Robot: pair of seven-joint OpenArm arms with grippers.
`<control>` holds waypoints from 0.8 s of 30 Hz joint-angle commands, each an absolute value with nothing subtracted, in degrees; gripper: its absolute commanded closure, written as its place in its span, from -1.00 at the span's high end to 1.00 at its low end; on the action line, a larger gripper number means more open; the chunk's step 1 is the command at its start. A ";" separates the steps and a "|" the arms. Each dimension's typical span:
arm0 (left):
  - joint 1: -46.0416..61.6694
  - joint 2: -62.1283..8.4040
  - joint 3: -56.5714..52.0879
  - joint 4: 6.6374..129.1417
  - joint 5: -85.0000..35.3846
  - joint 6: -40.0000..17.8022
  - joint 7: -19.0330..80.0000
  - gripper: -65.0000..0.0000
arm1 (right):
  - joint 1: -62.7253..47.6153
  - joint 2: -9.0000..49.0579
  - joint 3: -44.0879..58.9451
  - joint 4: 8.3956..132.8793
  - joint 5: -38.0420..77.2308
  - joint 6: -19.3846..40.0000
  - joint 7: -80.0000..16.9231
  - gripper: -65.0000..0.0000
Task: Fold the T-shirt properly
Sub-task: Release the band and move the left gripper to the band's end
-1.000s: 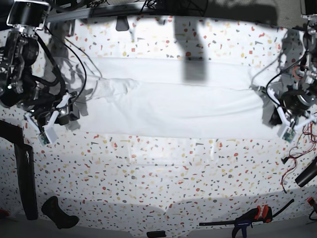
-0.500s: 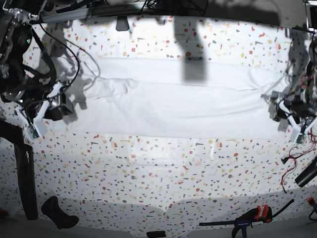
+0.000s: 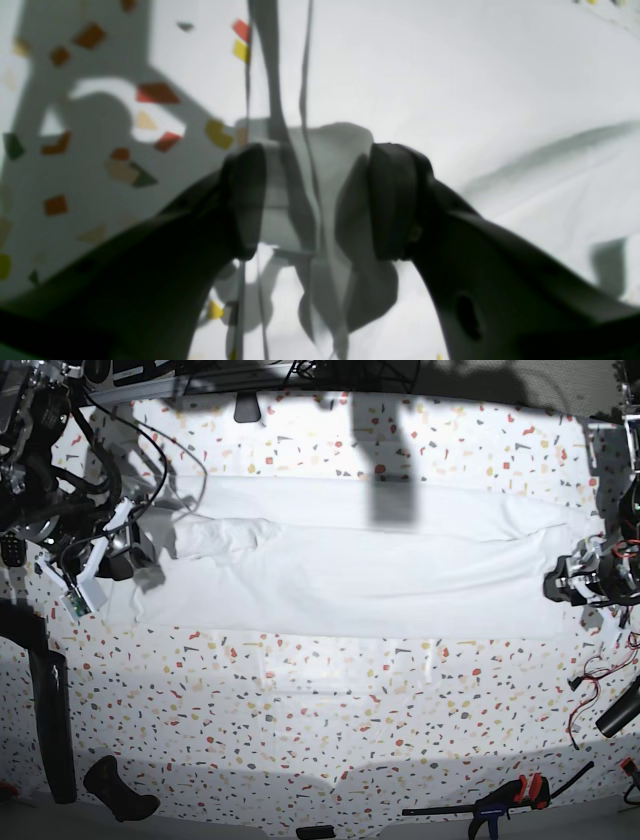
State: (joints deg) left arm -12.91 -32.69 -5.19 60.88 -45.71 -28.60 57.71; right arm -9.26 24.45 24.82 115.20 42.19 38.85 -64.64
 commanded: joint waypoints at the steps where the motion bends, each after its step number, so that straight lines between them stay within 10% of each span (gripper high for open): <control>1: -14.11 -34.87 -5.58 61.08 -46.63 -29.23 58.54 -0.01 | -8.73 25.23 25.23 116.27 42.85 39.16 -63.77 -0.30; 24: -13.34 -44.45 -5.61 56.05 -67.53 -36.95 64.58 -0.01 | -8.75 25.23 25.23 116.25 42.89 39.13 -63.77 -0.30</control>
